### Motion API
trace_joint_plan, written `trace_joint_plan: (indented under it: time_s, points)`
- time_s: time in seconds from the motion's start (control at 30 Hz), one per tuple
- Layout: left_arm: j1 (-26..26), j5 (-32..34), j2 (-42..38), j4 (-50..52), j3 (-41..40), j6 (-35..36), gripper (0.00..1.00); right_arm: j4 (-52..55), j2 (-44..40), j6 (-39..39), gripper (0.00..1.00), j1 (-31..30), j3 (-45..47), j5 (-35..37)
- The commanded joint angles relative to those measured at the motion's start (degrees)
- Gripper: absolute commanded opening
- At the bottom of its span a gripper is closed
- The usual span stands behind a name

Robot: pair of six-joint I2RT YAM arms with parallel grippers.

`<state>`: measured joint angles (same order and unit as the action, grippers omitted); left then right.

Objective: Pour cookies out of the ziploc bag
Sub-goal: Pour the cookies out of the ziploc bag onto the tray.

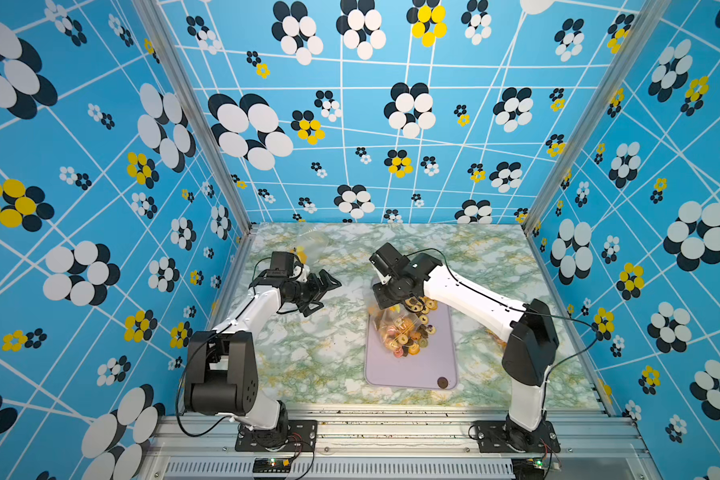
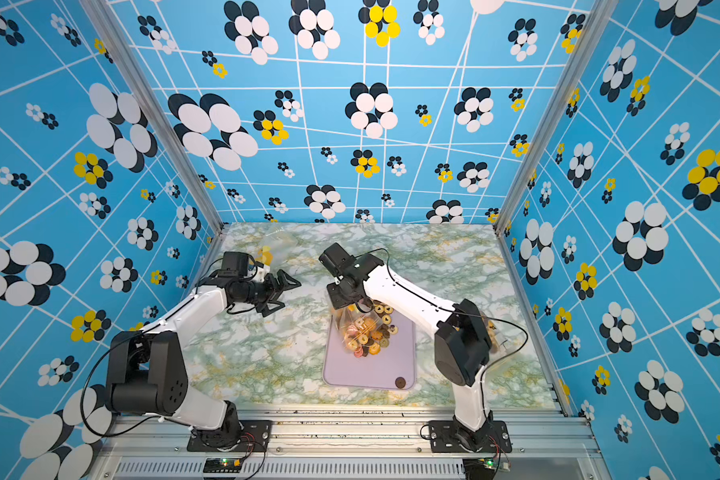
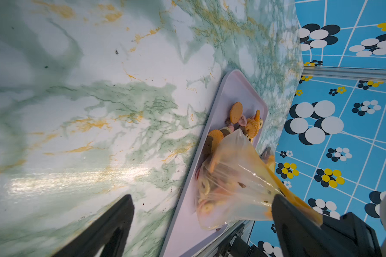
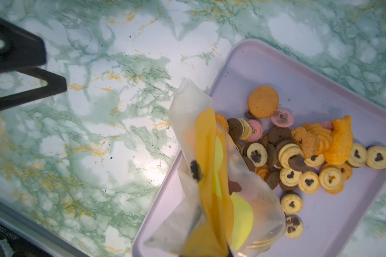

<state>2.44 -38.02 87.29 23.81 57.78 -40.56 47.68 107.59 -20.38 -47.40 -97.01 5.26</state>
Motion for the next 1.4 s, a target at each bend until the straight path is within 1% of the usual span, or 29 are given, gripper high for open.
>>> trace_joint_plan:
  time_s: [0.0, 0.2, 0.3, 0.47, 0.53, 0.63, 0.73, 0.8, 0.9, 0.93, 0.97, 1.07, 1.13, 1.2, 1.37]
  points:
    - [3.0, 3.2, -1.3, 3.1, 3.0, 1.7, 0.98, -6.7, -6.3, -1.1, 0.0, -0.1, 5.9, 0.0]
    - [8.9, 8.3, 0.4, 3.8, 5.6, 0.4, 0.98, -18.3, -17.2, -1.1, 0.0, 0.0, 22.2, -1.8]
    - [10.8, 9.5, 1.7, 3.3, 6.5, -0.8, 0.96, -23.2, -21.9, -0.9, 0.0, 0.0, 28.6, -3.0]
    - [13.6, 9.0, 4.7, 2.3, 8.2, -2.4, 0.95, -27.6, -25.5, -0.6, 0.0, 0.0, 34.8, -4.4]
    - [14.9, 8.8, 6.1, 2.3, 9.5, -2.4, 0.94, -28.8, -25.7, -0.6, 0.0, 0.0, 36.1, -5.0]
    - [16.4, 7.6, 8.1, 0.7, 11.0, -2.8, 0.9, -29.9, -25.5, -1.0, 0.0, 0.3, 37.0, -6.0]
    - [17.5, 6.9, 9.0, -1.2, 12.0, -3.1, 0.83, -30.7, -25.3, -1.6, 0.0, 0.8, 37.7, -7.2]
    - [18.0, 7.1, 9.2, -1.9, 12.1, -2.8, 0.75, -31.1, -25.5, -1.8, 0.0, 1.2, 38.1, -7.7]
    - [18.0, 6.4, 10.0, -3.1, 11.8, -3.1, 0.66, -32.0, -26.4, -2.4, 0.0, 2.0, 39.1, -8.7]
    - [18.0, 5.9, 10.5, -3.5, 11.7, -3.3, 0.61, -32.5, -26.8, -2.6, 0.0, 2.2, 39.8, -9.1]
    - [18.1, 5.6, 10.7, -4.0, 11.6, -3.5, 0.6, -32.9, -27.2, -2.9, 0.0, 2.4, 40.2, -9.4]
    - [18.6, 4.7, 11.2, -5.3, 11.5, -3.8, 0.46, -33.0, -27.7, -3.1, 0.0, 3.3, 41.0, -10.4]
    - [19.2, 4.0, 11.7, -5.9, 11.8, -3.7, 0.34, -33.1, -27.9, -3.3, 0.0, 3.8, 41.3, -11.0]
    - [19.6, 3.1, 12.4, -6.5, 12.0, -3.7, 0.31, -33.0, -28.0, -3.5, 0.0, 4.2, 41.6, -11.4]
    - [20.2, 2.0, 12.1, -8.3, 11.3, -4.1, 0.31, -32.2, -27.7, -4.1, 0.0, 5.3, 41.2, -11.8]
